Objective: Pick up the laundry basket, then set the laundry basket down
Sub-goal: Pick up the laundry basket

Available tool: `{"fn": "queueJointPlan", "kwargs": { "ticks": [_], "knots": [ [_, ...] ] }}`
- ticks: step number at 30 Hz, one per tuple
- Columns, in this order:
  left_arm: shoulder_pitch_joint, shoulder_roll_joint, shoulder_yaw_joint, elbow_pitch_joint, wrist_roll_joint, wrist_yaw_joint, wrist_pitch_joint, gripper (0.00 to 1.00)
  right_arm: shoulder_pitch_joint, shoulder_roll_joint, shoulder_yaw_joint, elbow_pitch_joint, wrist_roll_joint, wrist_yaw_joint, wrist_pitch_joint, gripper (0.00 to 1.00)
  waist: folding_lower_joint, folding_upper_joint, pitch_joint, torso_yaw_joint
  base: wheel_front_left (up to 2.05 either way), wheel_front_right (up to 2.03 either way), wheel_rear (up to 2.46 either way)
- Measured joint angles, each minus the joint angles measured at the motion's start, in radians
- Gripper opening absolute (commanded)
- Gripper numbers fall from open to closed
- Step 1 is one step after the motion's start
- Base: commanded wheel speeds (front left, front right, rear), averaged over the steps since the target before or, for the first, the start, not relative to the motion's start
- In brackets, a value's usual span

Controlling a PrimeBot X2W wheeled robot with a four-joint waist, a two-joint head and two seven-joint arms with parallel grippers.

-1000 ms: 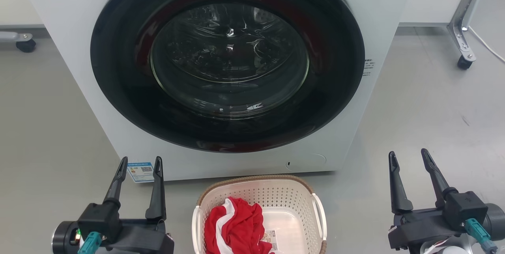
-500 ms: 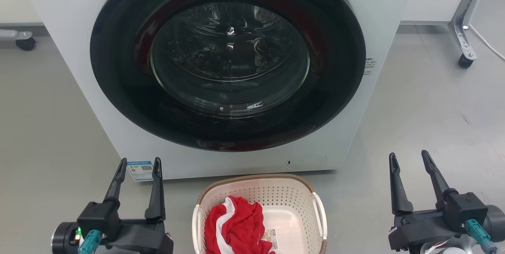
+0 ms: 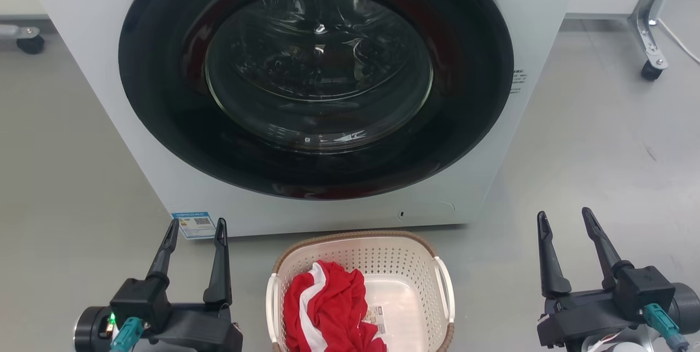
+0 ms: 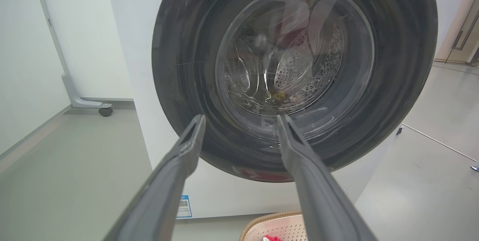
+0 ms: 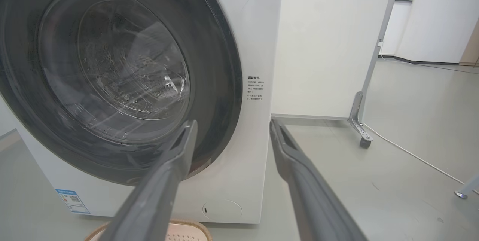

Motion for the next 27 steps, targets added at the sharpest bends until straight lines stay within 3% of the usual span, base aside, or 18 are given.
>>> {"fn": "queueJointPlan", "kwargs": {
  "ticks": [14,27],
  "knots": [
    [-0.069,-0.016,-0.012,0.003,-0.004,-0.011,0.020,1.00,-0.079,0.000,0.002,0.016,0.008,0.018,0.003,1.00,0.0001,0.0000,0.128,0.001,0.00,0.00,0.00],
    [-0.221,-0.044,-0.028,0.153,-0.043,-0.047,0.079,1.00,-0.211,0.027,0.012,0.111,0.026,0.037,0.047,1.00,0.0002,0.0001,0.301,-0.002,0.00,0.00,0.00]
  ]
}}
